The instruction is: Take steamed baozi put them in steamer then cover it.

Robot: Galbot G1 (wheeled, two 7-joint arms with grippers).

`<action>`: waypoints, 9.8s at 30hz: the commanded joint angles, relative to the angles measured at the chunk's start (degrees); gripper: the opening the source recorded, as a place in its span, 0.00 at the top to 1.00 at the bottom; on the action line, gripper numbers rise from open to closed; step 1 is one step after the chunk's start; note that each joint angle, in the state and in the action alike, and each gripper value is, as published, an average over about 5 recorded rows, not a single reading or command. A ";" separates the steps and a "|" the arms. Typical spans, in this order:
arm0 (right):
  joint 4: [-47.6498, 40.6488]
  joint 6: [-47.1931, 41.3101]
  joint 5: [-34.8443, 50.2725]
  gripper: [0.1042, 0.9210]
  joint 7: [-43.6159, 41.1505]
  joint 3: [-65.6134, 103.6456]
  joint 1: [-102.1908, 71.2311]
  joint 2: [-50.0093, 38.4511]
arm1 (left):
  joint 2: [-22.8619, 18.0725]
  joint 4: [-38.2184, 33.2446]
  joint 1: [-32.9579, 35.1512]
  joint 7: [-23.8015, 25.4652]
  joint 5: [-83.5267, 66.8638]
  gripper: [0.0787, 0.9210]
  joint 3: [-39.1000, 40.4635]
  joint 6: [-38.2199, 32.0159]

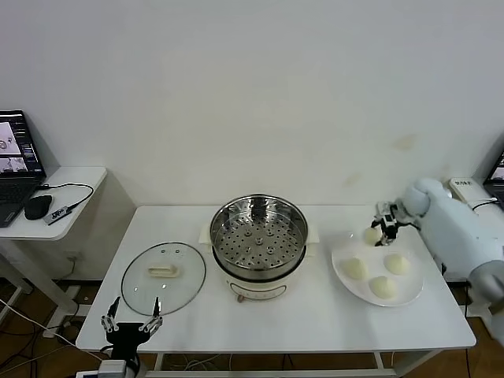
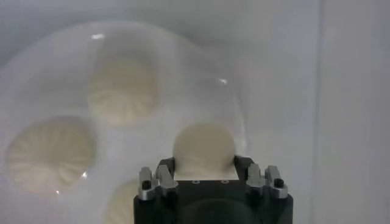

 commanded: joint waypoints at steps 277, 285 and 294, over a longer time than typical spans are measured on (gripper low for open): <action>41.47 -18.42 25.33 0.12 -0.87 -34.34 25.34 -19.52 | 1.41 0.12 -2.71 5.73 -0.20 0.12 -2.43 -1.00; 39.37 -14.77 15.01 0.12 -1.02 -20.57 7.05 -26.68 | 1.67 0.20 -2.48 5.72 -0.05 0.12 -2.17 -1.12; 34.91 -12.76 6.95 0.12 -0.81 -4.64 -13.61 -27.68 | 1.47 0.42 -2.19 5.73 0.47 0.12 -2.25 -1.12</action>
